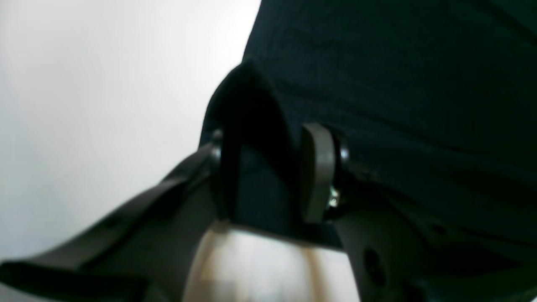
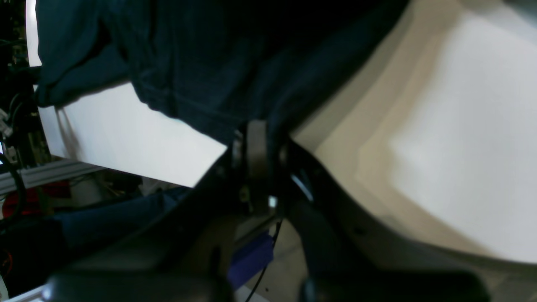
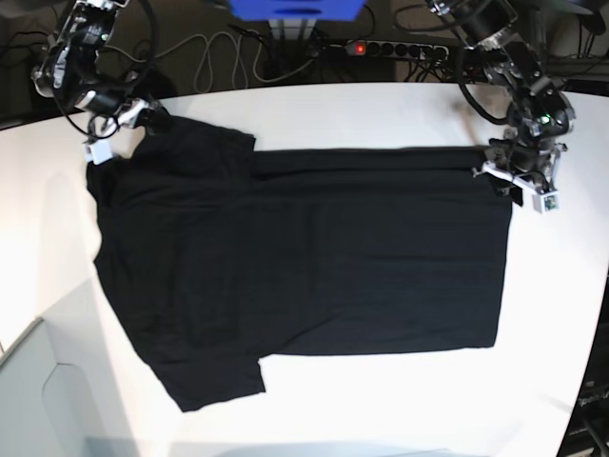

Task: Fold the T-shirt properly
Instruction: 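Drag the sleeve with the right gripper inward across the shirt body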

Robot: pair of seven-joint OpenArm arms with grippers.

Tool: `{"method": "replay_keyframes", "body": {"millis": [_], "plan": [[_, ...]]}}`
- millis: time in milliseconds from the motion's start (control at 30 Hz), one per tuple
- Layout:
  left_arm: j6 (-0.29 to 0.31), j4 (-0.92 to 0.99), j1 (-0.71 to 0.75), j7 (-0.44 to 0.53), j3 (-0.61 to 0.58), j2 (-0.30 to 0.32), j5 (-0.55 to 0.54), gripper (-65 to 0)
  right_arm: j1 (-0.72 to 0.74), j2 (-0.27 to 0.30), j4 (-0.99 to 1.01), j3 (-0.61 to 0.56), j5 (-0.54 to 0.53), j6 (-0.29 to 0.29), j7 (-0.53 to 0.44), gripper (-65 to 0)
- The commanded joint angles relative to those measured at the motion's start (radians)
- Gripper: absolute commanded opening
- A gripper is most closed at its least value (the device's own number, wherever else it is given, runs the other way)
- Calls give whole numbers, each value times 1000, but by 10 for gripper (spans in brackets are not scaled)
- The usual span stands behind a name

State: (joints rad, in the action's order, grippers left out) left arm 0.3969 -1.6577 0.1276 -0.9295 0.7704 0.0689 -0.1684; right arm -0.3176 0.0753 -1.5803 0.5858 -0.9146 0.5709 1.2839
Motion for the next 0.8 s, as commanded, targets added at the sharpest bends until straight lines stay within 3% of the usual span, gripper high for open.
{"method": "replay_keyframes", "body": {"millis": [0,300,767], "plan": [[0,-22,-7,20,4,12,-10,-416,5,10,-29,-5,21,8,20,-650],[0,-22,-7,20,4,12,-10,-416,58,-39,-234,-3,21,5,61,-650],[0,-22,-4,20,4,12,-10,-416,286,-118,-177,-97,25,2,50,-650]]}}
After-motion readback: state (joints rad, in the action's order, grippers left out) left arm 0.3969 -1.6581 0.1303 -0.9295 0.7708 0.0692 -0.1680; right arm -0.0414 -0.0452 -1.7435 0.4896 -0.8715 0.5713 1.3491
